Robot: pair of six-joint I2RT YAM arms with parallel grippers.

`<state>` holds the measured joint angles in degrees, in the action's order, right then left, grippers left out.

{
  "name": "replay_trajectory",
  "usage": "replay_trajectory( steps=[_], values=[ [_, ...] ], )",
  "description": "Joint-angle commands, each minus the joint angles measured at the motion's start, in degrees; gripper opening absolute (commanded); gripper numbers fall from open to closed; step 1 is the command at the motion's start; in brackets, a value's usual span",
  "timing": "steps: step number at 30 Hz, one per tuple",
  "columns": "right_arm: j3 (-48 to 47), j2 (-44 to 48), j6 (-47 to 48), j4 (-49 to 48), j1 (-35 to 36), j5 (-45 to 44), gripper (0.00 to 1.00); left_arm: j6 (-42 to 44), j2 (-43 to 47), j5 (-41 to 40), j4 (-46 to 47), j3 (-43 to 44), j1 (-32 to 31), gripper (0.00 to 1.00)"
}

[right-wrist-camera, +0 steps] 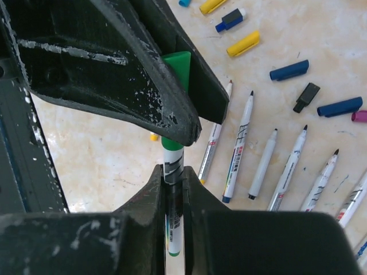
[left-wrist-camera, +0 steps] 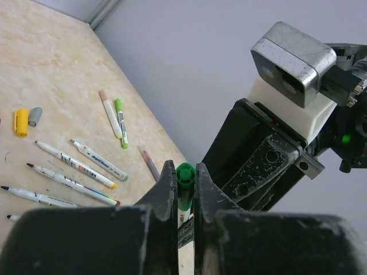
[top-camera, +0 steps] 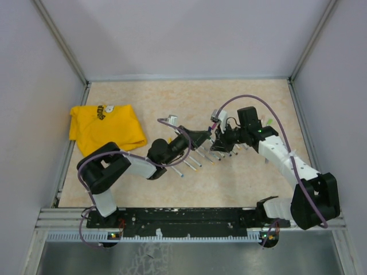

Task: Open the pen caps
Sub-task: Open the pen cap from the pen.

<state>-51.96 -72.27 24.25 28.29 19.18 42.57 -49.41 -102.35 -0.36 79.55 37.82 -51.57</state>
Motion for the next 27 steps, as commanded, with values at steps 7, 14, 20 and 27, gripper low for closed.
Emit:
replay_trajectory(
  steps=[7, 14, 20, 27],
  values=[
    [-1.4, -1.8, 1.0, 0.2, 1.3, 0.6, 0.00, -3.5, 1.8, -2.3, 2.4, 2.3, 10.3, 0.00],
    [-1.8, -2.9, 0.7, 0.3, 1.4, -1.9, 0.00, -0.9, 8.4, -4.5, -2.8, 3.7, 15.6, 0.00],
    [-0.6, -1.5, 0.4, -5.5, -2.9, -24.9, 0.00, 1.9, 16.1, 0.7, -4.4, -6.0, 16.8, 0.00],
    [-0.5, -4.3, 1.1, -8.1, -12.4, -39.1, 0.00, 7.7, 27.2, 9.0, -12.0, -17.3, 17.2, 0.00]
  ],
)
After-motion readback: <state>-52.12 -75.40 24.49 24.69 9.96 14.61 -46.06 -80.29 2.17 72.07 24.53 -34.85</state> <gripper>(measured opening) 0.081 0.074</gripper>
